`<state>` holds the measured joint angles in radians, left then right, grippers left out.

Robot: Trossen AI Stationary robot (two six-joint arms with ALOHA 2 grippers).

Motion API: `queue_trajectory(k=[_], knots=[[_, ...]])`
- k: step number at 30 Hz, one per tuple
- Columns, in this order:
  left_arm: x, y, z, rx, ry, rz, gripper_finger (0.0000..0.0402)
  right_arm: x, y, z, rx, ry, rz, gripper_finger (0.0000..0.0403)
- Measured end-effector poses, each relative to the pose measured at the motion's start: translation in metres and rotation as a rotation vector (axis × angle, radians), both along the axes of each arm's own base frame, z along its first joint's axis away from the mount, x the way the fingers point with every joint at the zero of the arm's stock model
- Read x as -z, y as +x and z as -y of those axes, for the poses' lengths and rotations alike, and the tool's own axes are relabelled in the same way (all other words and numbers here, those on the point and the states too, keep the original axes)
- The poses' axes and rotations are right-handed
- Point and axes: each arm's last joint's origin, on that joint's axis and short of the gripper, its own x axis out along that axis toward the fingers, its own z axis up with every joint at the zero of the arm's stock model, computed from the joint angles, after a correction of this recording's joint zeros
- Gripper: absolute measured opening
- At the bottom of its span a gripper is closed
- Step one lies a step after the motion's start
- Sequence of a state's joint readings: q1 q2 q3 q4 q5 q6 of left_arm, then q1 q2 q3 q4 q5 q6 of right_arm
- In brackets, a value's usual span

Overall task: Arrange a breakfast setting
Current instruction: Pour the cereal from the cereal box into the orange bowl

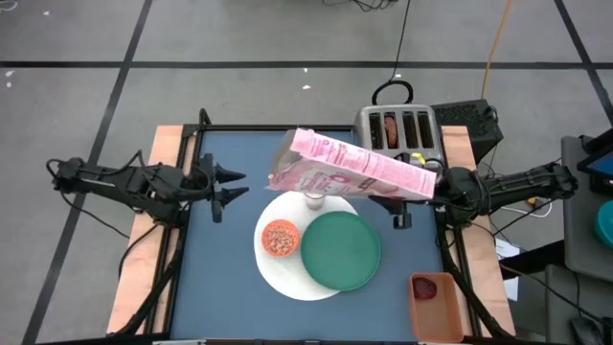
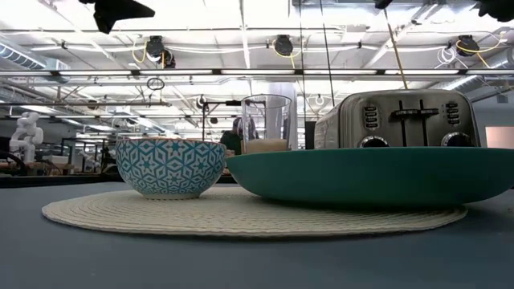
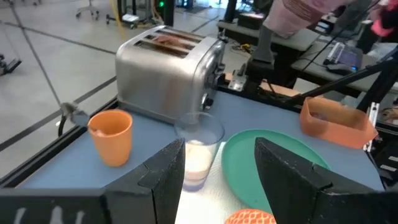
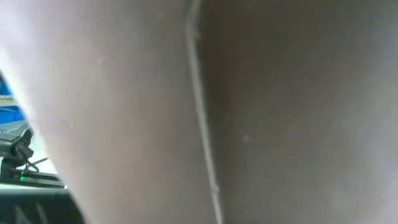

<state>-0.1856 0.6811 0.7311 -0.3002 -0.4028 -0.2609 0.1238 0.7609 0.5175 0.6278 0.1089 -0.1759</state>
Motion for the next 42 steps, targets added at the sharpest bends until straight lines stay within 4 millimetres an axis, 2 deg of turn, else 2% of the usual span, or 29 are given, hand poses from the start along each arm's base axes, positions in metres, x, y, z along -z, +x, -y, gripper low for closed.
queue_trajectory(k=[6, 11, 18, 29, 34, 42], knots=[[-0.0004, 0.011, 0.0021, 0.0, -0.007, 0.026, 0.0198, -0.0004, -0.0001, 0.0, 0.001, -0.003, 0.004, 0.0215], [0.0003, 0.011, 0.0021, -0.007, -0.042, 0.027, 0.0198, -0.0004, -0.0001, 0.0, 0.001, -0.002, 0.004, 0.0215], [0.0004, 0.0114, 0.0049, 0.09, -0.058, 0.02, 0.0198, -0.0004, -0.0001, 0.0, 0.0, -0.001, 0.004, 0.0215], [0.0002, 0.0112, 0.0032, 0.031, -0.073, 0.03, 0.0203, -0.0004, -0.0001, 0.0, 0.0, -0.001, 0.004, 0.0215], [0.0002, 0.0112, 0.0032, 0.03, -0.075, 0.031, 0.0239, -0.0003, -0.0001, 0.0, -0.001, -0.001, 0.004, 0.0215], [0.0009, 0.0109, 0.0032, 0.031, -0.074, 0.023, 0.0333, -0.0003, -0.0001, 0.0, -0.001, -0.001, 0.004, 0.0215]])
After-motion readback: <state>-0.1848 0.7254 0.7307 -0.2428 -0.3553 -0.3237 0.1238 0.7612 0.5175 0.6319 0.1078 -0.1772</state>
